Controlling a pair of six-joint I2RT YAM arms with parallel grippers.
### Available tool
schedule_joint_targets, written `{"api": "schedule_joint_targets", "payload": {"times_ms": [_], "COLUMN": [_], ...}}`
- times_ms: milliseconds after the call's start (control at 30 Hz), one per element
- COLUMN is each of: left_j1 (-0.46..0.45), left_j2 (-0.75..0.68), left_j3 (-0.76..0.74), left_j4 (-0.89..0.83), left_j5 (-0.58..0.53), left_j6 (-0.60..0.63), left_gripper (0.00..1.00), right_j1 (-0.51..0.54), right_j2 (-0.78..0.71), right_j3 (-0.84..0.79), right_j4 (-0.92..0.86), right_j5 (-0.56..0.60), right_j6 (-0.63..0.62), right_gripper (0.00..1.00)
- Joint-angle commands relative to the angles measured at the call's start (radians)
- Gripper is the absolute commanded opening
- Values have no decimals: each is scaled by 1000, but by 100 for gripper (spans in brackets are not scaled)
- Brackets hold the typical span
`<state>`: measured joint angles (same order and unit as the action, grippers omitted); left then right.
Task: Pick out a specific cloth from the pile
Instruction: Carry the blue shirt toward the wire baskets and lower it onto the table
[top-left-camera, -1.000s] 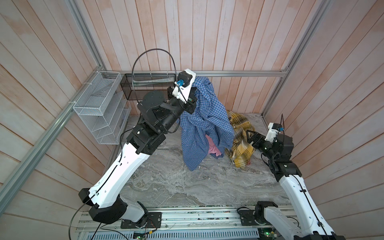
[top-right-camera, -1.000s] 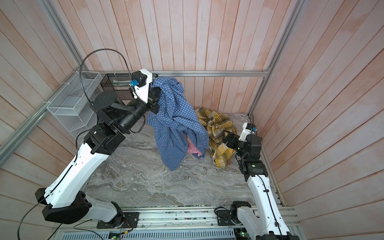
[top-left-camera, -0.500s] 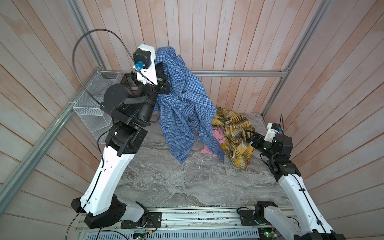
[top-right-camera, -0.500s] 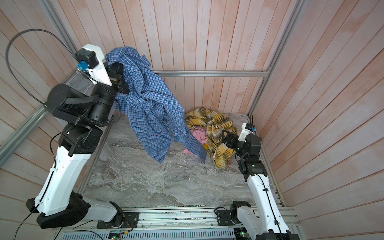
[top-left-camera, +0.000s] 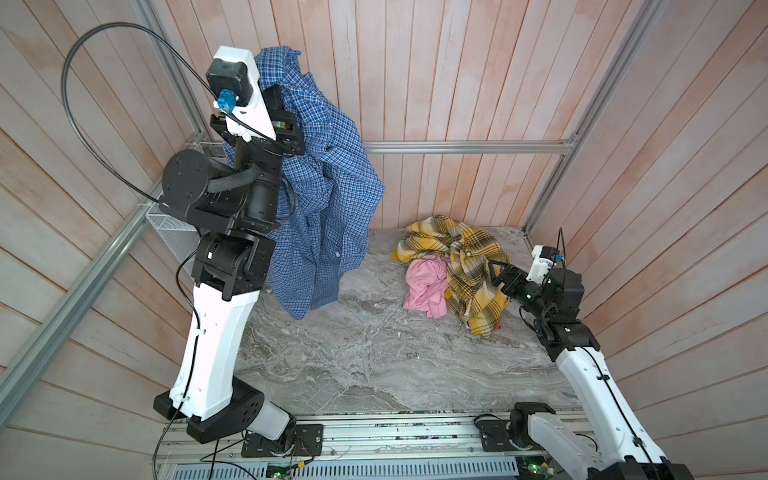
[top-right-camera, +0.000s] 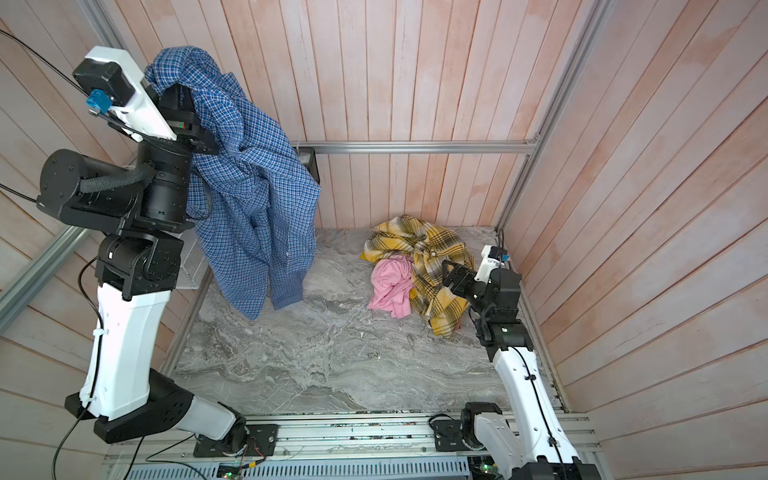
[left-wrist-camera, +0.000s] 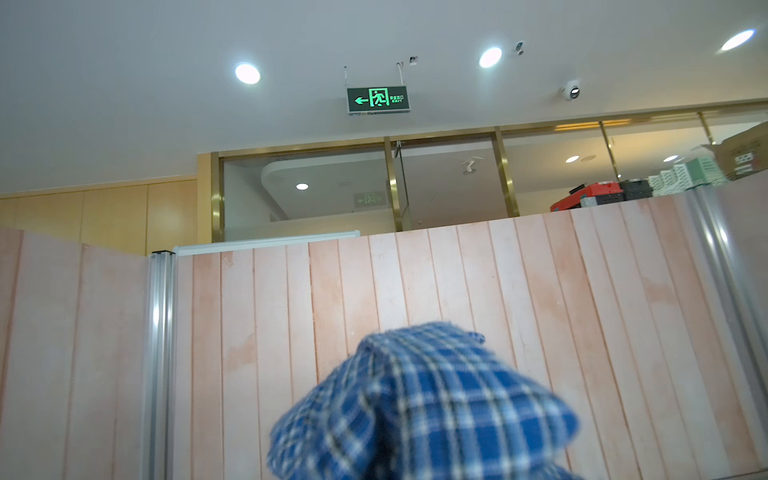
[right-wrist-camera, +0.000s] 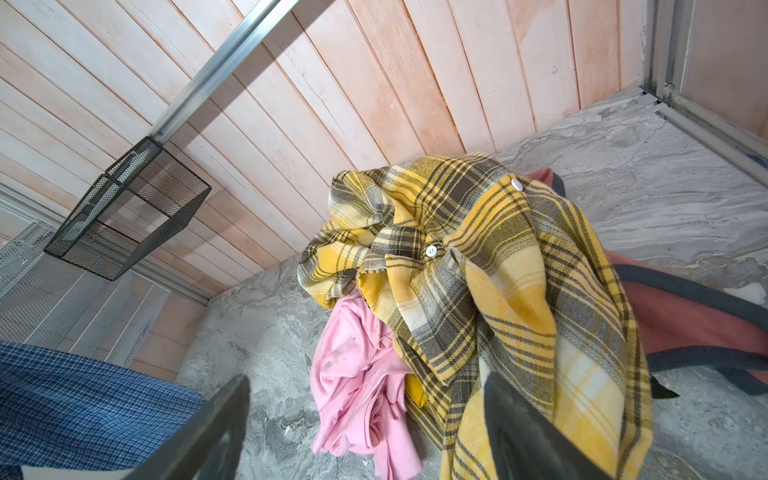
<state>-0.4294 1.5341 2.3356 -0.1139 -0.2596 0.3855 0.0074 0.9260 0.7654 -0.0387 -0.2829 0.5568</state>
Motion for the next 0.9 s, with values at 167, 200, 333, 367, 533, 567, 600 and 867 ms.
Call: {"api": "schedule_joint_targets", "payload": {"times_ms": [167, 200, 333, 367, 533, 567, 600, 867], "left_j1": [262, 303, 340, 340, 340, 340, 340, 340], "left_j2": [35, 36, 22, 19, -46, -66, -84, -150], "left_j3": [-145, -177, -357, -408, -661, -719, -782, -1104], "left_j4": [26, 26, 115, 123, 150, 160, 169, 163], "left_j5": [27, 49, 43, 38, 43, 43, 36, 21], "left_j6": [-95, -124, -50, -40, -121, -151, -180, -347], "left_gripper": [5, 5, 4, 5, 5, 5, 5, 4], "right_j1": [17, 17, 19, 21, 31, 31, 32, 37], "right_j2": [6, 7, 4, 5, 6, 4, 4, 10], "right_j3": [-3, -1, -6, -5, -5, -5, -5, -5], "right_j4": [17, 14, 16, 17, 13, 12, 12, 9], "right_j5": [-9, -9, -5, -6, -6, -6, -4, -7], "right_j6": [-6, -7, -6, -5, 0, -1, -1, 0], "right_gripper": [88, 88, 88, 88, 88, 88, 88, 88]}}
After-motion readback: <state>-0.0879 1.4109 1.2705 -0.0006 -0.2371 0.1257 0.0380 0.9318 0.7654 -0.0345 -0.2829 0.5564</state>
